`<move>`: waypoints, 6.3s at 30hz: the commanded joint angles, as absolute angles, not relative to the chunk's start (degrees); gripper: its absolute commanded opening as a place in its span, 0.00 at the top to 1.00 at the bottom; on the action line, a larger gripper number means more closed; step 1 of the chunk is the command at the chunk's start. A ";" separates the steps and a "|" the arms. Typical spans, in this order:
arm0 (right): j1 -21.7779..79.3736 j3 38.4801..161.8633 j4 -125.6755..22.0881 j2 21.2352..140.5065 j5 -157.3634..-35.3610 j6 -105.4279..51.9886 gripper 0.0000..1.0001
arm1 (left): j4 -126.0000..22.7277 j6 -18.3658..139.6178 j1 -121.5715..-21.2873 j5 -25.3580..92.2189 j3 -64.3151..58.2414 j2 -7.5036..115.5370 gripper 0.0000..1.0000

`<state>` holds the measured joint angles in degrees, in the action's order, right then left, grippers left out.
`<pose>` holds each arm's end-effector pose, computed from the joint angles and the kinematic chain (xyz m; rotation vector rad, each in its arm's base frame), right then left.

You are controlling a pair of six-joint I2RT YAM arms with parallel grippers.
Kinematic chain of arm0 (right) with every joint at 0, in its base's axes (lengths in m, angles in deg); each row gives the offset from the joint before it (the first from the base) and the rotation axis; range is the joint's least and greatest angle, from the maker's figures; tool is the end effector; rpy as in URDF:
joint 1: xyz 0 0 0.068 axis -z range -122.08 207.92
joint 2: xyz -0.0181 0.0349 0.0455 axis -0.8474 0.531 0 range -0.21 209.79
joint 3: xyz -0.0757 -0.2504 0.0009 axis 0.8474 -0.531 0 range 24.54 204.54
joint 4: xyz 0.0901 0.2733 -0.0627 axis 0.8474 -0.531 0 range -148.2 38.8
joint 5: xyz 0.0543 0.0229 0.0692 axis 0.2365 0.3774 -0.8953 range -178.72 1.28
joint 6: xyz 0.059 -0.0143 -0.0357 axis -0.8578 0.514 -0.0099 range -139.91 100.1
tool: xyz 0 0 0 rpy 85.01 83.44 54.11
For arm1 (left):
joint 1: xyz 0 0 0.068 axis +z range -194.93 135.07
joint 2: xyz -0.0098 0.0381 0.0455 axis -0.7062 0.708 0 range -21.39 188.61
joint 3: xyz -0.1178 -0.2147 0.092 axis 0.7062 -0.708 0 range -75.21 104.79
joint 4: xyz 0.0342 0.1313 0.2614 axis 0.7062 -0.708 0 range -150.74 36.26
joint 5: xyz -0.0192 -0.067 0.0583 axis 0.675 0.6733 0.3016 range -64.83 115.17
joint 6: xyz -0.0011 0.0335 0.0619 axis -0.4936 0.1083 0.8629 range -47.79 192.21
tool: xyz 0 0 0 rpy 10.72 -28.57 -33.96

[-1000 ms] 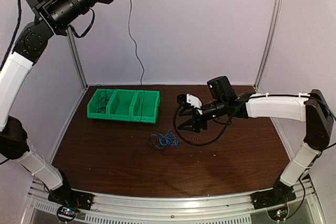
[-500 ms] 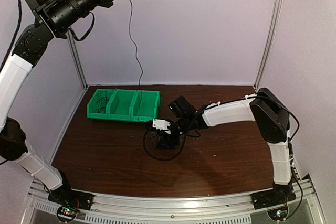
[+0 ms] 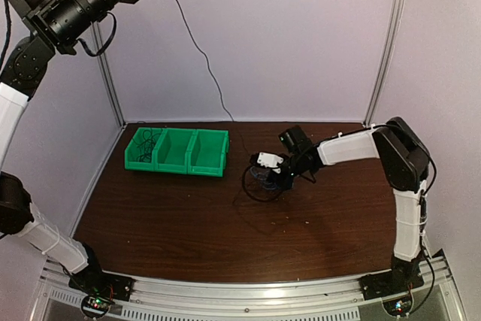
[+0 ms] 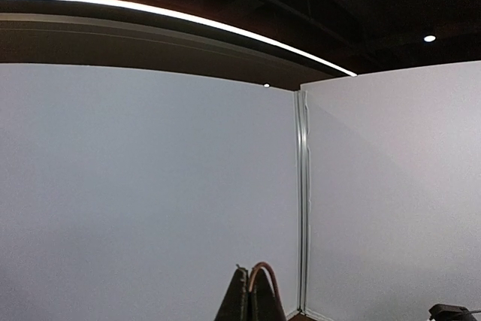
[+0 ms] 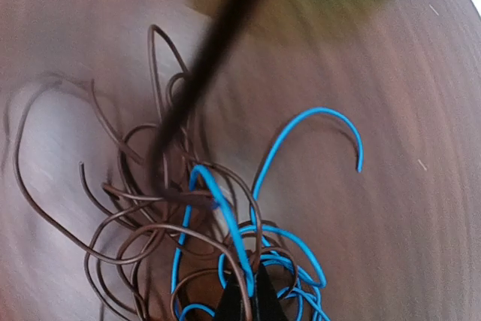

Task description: Untangle the cables

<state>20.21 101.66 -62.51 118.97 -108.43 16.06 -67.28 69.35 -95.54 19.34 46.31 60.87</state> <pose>0.3580 0.3014 0.0879 -1.5973 1.8947 0.4421 0.1842 -0.2151 0.6441 0.3816 1.0926 -0.7735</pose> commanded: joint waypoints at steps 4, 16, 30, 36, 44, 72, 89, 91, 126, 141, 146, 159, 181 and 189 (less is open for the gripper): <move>38.88 100.46 -66.93 118.18 -96.89 22.00 1.00 | -65.09 71.63 -95.25 17.73 48.01 58.10 1.00; 50.35 106.70 -67.49 124.01 -95.70 22.63 1.00 | -61.39 74.96 -95.29 13.19 45.20 51.91 1.00; 55.82 99.65 -65.67 120.76 -96.21 25.41 1.00 | -60.18 82.34 -95.29 8.14 49.10 51.57 1.00; 57.21 94.79 -65.12 117.72 -98.21 29.57 0.92 | -56.13 87.78 -95.32 5.28 51.77 50.19 1.00; 57.22 89.51 -67.70 111.76 -100.40 35.54 0.78 | -61.01 86.73 -95.38 5.89 49.71 54.59 1.00; 40.00 95.89 -84.39 100.85 -119.27 31.22 0.18 | -68.90 68.15 -95.35 9.85 16.08 48.77 1.00; 39.87 110.01 -77.27 121.52 -123.83 20.03 0.79 | -69.63 66.48 -95.30 8.00 11.64 45.22 1.00; 39.09 112.82 -78.79 122.58 -125.14 18.67 1.00 | -69.75 66.62 -95.29 7.28 11.95 45.23 1.00; 33.57 120.20 -78.40 88.97 -128.89 8.84 1.00 | -67.29 70.51 -95.29 -0.87 10.24 42.03 1.00; 23.84 126.86 -78.40 107.62 -126.04 1.09 1.00 | -66.49 59.69 -82.50 14.84 1.32 51.06 1.00; 20.56 137.27 -73.58 117.63 -127.66 -4.13 1.00 | -66.19 59.77 -80.37 14.34 4.70 52.66 1.00; 17.51 162.51 -58.44 142.30 -126.19 -13.05 1.00 | -60.76 59.81 -77.74 9.89 10.12 53.49 1.00; 16.48 170.07 -34.46 156.97 -113.58 -4.34 1.00 | -60.88 56.34 -77.63 9.28 7.27 50.04 1.00; 17.94 165.87 -36.65 156.81 -109.48 -0.97 1.00 | -60.13 56.34 -77.67 10.90 5.69 51.68 1.00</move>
<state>17.30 167.45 -37.57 157.96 -113.04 -3.68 -62.60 57.05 -78.01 9.38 6.64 50.92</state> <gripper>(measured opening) 0.009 0.015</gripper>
